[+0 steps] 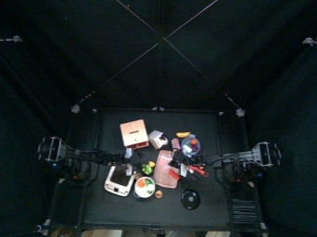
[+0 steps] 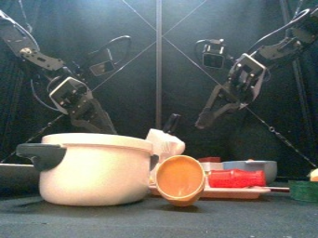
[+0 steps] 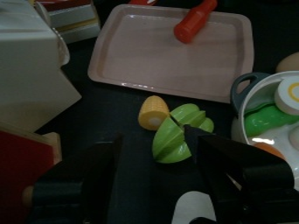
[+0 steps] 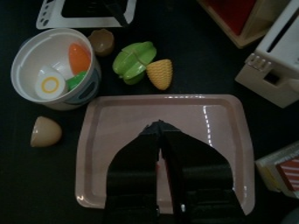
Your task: Grab corn bottom
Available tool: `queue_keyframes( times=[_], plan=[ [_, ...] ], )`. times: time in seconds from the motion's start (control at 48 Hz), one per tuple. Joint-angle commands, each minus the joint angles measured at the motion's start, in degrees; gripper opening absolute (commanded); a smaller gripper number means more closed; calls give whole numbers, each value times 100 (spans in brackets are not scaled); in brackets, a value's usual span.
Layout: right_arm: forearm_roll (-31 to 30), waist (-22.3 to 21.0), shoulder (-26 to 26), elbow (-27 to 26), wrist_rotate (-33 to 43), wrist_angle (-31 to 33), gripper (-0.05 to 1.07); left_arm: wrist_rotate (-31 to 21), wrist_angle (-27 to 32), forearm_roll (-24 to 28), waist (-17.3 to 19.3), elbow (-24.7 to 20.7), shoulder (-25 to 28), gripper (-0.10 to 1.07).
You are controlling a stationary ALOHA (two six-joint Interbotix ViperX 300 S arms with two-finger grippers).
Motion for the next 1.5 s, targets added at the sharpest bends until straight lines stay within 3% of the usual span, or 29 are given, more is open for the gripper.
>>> queue_keyframes(
  times=[0.0,0.125,0.208,0.354,0.479,0.625,0.833,1.021,1.208,1.479],
  plan=[
    [26,35,-35,-167,9,97,38,0,-44,-70,0,-35,-123,92],
    [352,44,-202,-97,26,571,42,0,-44,-114,-9,9,-132,92],
    [896,53,-466,0,26,958,44,0,-44,-158,-9,26,-123,92],
    [1635,53,-1169,281,26,1477,46,0,-35,-193,-9,44,-132,92],
    [1863,53,-1828,694,35,1556,49,0,-35,-193,-9,44,-132,92],
    [1846,18,-2259,1099,387,1705,59,0,-35,-193,-9,44,-132,92],
    [773,-255,-2435,1187,1688,2487,74,0,-35,-202,-9,53,-123,92],
    [-1020,-264,-2399,1160,3586,3463,74,0,-35,-246,-70,53,-114,92],
    [-2338,88,-2391,1389,5203,3621,74,0,-35,-264,-97,44,-88,92],
    [-2558,571,-2206,1529,5836,3858,75,0,-35,-264,-97,26,-79,92]
  ],
)
